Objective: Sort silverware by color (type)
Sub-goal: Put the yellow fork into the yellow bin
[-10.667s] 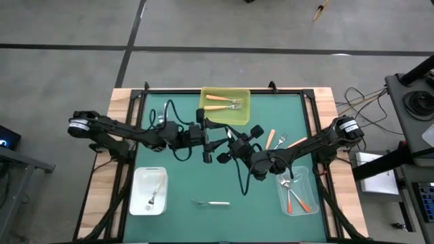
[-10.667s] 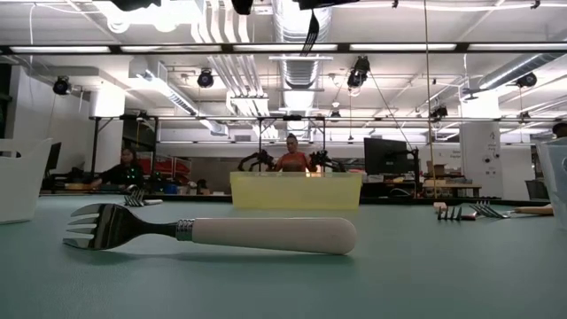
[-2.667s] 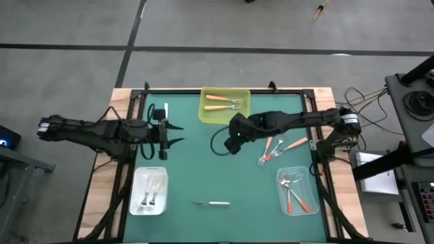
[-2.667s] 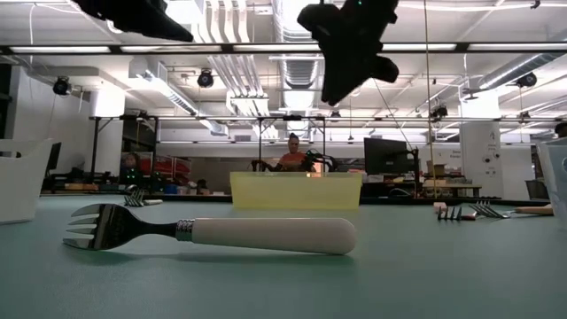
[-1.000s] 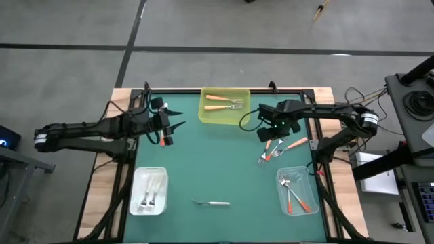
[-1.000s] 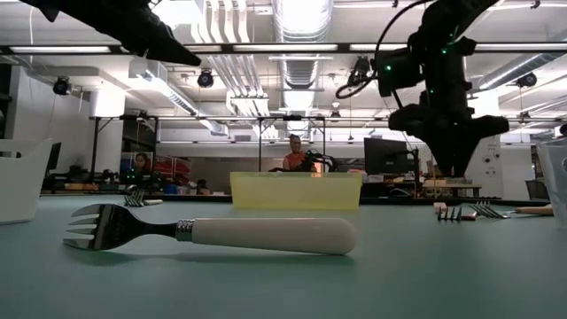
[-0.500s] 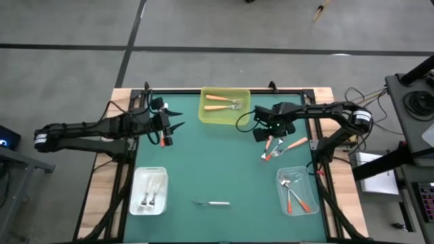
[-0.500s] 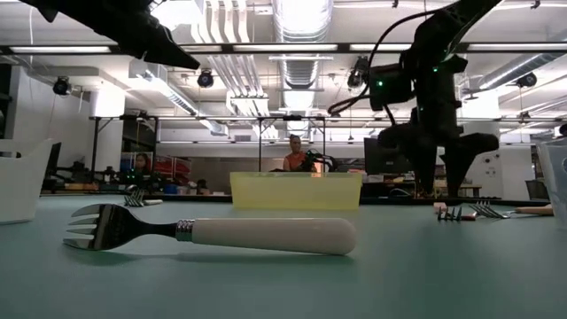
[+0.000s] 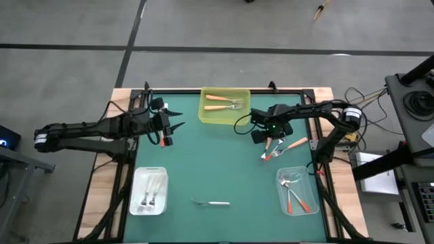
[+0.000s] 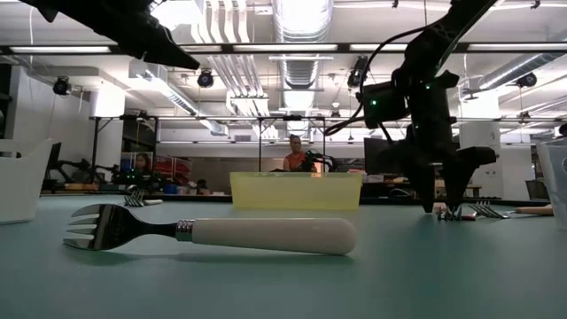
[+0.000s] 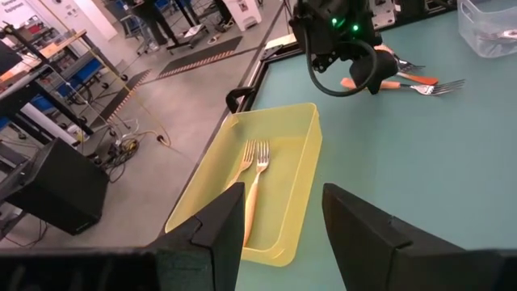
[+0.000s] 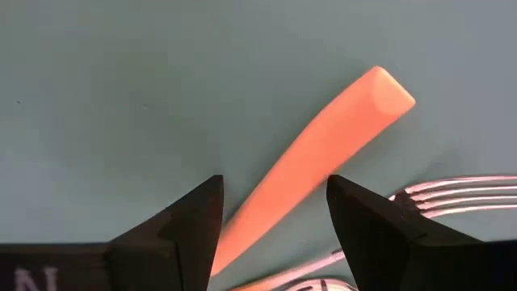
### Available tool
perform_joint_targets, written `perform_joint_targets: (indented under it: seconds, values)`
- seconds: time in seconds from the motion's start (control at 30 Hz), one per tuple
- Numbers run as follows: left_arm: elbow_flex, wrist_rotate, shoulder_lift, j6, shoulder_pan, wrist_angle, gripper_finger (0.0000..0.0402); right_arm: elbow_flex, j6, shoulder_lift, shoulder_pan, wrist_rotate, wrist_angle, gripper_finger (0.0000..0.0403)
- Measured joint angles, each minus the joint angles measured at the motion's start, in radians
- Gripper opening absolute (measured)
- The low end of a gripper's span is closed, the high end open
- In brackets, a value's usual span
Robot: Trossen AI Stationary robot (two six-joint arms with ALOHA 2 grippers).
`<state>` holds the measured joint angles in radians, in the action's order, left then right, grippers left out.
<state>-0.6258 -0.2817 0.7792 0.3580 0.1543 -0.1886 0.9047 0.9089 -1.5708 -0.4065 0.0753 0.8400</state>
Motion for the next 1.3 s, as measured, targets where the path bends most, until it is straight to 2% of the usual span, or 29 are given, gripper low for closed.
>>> perform_joint_targets:
  seconds: [0.2,0.7,1.07,1.3]
  values:
    - [0.0,0.0,0.0,0.0,0.0,0.0,0.0149,-0.006,0.018,-0.004,0.0,0.0,-0.055,0.0194]
    - [0.0,0.0,0.0,0.0,0.0,0.0,0.0149,-0.023,0.037,-0.002,0.0,-0.01,-0.098,0.0077]
    - [0.0,0.0,0.001,0.0,0.0,-0.013,0.0149,-0.026,0.049,0.011,0.0,-0.026,-0.112,0.007]
    - [0.0,0.0,0.003,0.0,0.0,-0.014,0.0149,-0.004,0.049,0.078,0.0,-0.053,-0.093,0.0068]
